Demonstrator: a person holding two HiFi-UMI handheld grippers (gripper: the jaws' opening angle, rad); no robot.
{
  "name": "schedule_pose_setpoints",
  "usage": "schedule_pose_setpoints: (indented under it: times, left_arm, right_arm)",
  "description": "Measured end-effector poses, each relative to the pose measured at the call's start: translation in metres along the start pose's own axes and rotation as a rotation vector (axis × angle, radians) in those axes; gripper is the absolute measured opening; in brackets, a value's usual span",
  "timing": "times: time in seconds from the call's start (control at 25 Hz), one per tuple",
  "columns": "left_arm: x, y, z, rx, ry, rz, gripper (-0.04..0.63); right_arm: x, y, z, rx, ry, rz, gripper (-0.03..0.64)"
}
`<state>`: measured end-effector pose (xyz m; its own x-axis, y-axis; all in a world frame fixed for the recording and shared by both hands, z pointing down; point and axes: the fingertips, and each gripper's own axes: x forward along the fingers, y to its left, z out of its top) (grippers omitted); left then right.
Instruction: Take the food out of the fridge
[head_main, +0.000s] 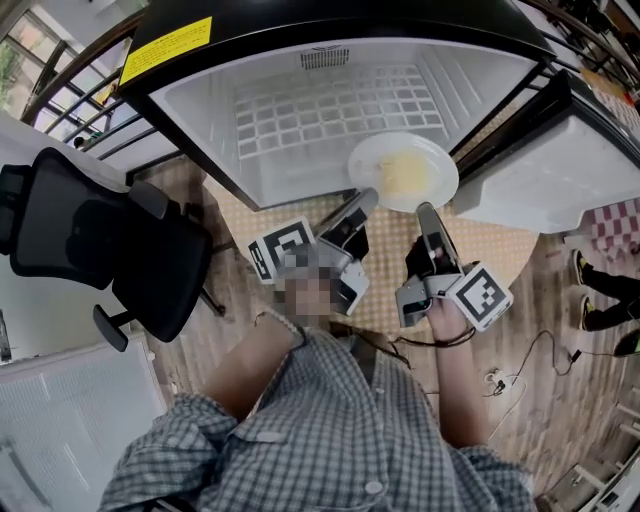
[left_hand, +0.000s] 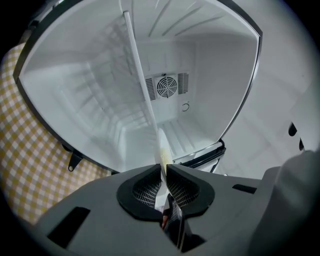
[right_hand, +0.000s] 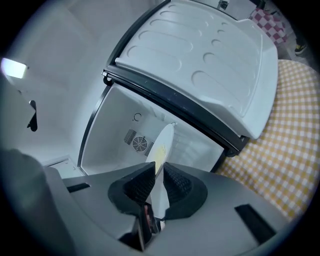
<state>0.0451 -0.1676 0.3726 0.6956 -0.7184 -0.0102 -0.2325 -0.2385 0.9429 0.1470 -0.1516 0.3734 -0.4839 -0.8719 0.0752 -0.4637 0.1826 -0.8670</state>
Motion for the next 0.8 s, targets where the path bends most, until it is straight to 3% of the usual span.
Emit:
schedule_pose_setpoints:
  times: [0.48, 0.8]
  left_arm:
    - [-0.001, 0.048, -0.046, -0.036, 0.153, 0.075, 0.042]
    - [-0.002, 0.094, -0.078, -0.069, 0.262, 0.166, 0.048]
  right_arm:
    - [-0.025, -0.050, -0.029, 0.054, 0.010, -0.096, 0.048]
    - [-0.039, -0.099, -0.055, 0.084, 0.056, -0.226, 0.048]
